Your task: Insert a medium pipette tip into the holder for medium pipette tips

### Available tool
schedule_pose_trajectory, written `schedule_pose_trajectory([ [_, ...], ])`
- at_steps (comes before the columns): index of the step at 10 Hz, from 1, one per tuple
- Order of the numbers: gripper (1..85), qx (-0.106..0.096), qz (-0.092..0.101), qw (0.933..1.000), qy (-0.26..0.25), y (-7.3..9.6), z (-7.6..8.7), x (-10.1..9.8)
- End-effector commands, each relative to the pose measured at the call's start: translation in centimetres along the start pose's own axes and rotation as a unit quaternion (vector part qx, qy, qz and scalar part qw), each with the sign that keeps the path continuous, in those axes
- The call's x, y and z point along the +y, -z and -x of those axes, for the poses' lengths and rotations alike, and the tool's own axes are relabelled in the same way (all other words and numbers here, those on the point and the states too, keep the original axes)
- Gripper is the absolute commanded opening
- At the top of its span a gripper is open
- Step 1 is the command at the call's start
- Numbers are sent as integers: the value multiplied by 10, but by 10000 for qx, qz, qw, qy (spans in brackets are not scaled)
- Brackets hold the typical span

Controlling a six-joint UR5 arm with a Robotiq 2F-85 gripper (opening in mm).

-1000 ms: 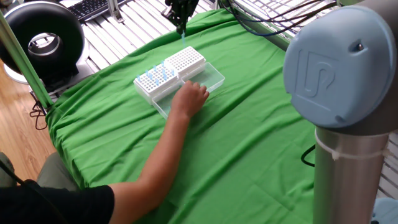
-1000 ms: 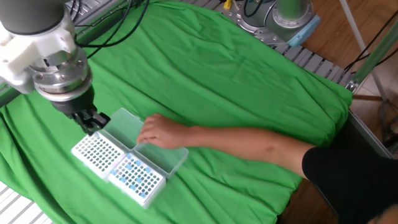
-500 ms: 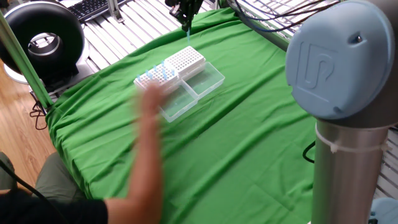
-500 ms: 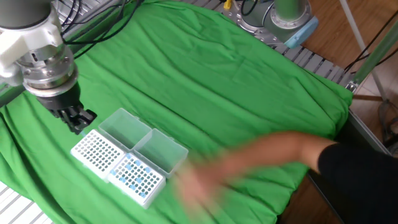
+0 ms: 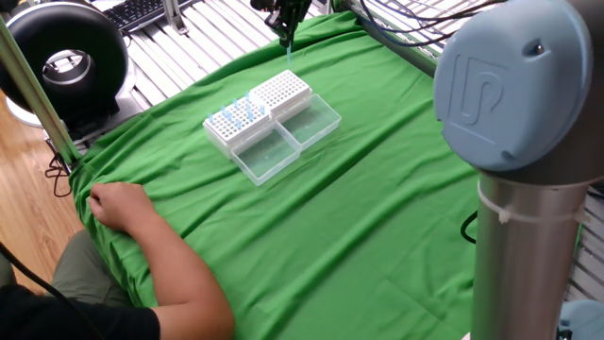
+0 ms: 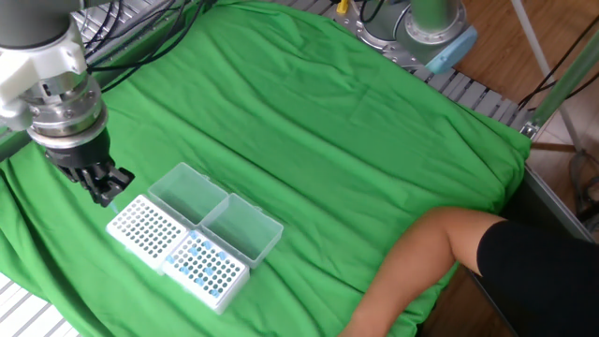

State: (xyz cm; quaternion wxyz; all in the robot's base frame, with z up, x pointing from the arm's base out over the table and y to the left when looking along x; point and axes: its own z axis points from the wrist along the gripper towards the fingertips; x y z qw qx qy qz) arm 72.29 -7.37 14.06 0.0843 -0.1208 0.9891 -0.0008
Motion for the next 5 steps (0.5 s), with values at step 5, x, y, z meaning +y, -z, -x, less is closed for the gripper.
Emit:
schedule_pose_trajectory([
  [5,10,-26,134,9999,-85,-10,-27,1],
])
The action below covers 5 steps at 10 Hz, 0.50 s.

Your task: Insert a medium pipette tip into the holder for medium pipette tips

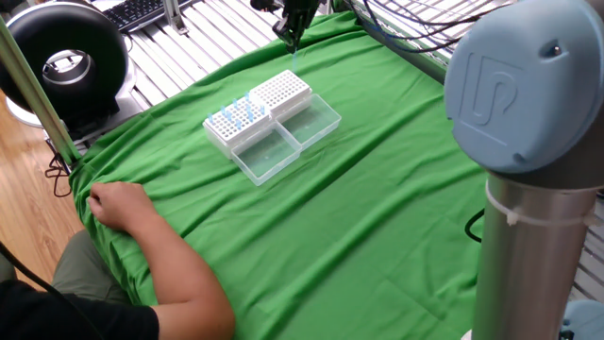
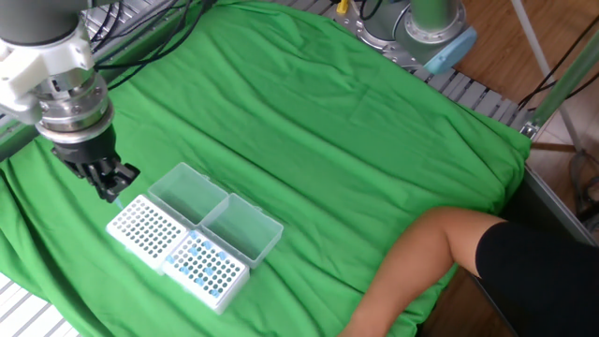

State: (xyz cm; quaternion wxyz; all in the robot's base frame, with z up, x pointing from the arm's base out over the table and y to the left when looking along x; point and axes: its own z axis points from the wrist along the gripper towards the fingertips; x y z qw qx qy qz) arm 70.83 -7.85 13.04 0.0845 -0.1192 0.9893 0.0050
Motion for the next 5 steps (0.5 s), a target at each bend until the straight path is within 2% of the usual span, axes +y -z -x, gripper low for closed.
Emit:
schedule_pose_trajectory([
  [1,10,-26,115,9999,-70,-3,-13,3],
  [5,10,15,141,9999,-95,-6,-26,3],
])
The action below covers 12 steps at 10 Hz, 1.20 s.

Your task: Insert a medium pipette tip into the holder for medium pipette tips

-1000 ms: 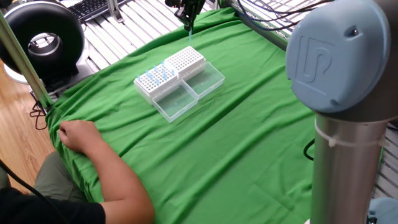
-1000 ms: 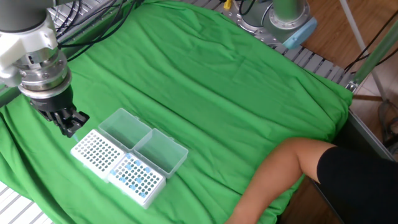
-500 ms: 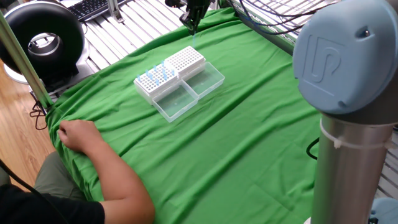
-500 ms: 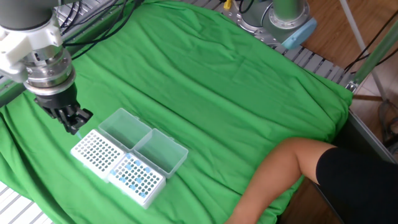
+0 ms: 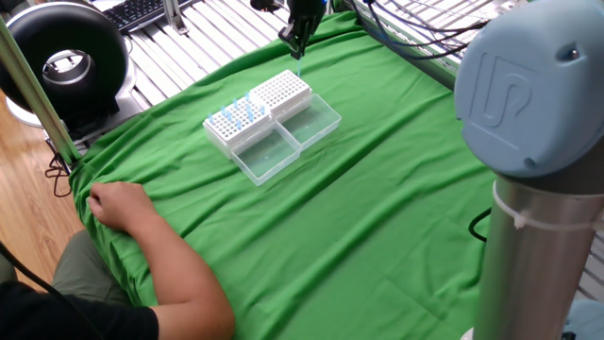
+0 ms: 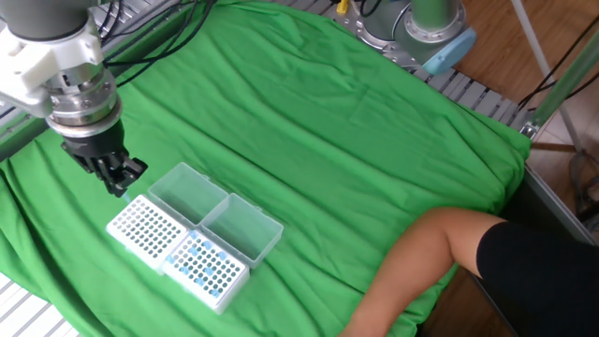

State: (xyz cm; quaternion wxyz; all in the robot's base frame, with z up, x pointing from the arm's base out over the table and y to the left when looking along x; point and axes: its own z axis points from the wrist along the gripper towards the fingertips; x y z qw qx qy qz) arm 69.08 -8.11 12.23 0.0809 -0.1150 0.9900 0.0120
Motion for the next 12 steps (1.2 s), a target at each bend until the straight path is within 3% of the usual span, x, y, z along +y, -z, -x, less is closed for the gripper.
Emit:
schedule_pose_trajectory([
  [1,10,-16,85,9999,-50,-1,-8,2],
  [12,10,-109,78,9999,-6,-10,-12,2],
])
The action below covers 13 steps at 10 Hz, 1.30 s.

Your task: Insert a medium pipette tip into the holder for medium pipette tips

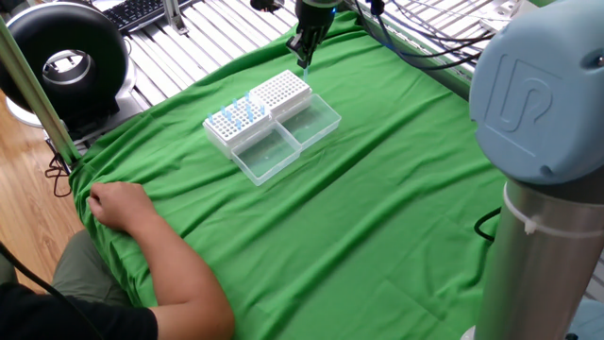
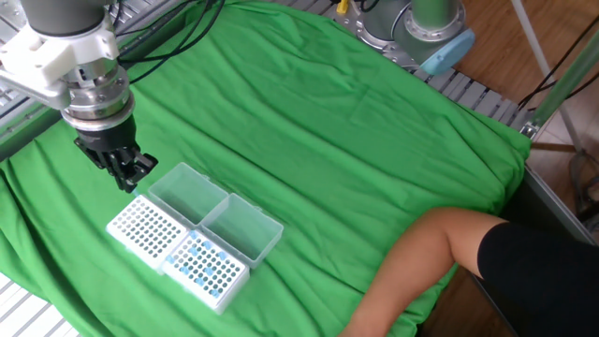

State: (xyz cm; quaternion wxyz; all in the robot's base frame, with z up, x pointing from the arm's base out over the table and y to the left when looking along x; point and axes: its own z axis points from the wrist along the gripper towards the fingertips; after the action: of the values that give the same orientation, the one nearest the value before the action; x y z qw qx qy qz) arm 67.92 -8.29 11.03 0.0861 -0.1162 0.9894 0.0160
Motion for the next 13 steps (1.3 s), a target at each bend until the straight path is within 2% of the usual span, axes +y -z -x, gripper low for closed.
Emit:
schedule_pose_trajectory([
  [1,10,-48,30,10000,-6,0,1,0],
  [4,10,-62,19,10000,-12,-2,3,0],
  [7,13,-37,110,9999,119,-5,1,4],
  [8,130,27,135,9995,272,-5,-2,5],
  [9,190,47,149,9994,317,-6,-3,6],
  [11,253,74,165,9992,369,-6,-5,6],
  [13,267,108,159,9991,379,-6,-6,6],
])
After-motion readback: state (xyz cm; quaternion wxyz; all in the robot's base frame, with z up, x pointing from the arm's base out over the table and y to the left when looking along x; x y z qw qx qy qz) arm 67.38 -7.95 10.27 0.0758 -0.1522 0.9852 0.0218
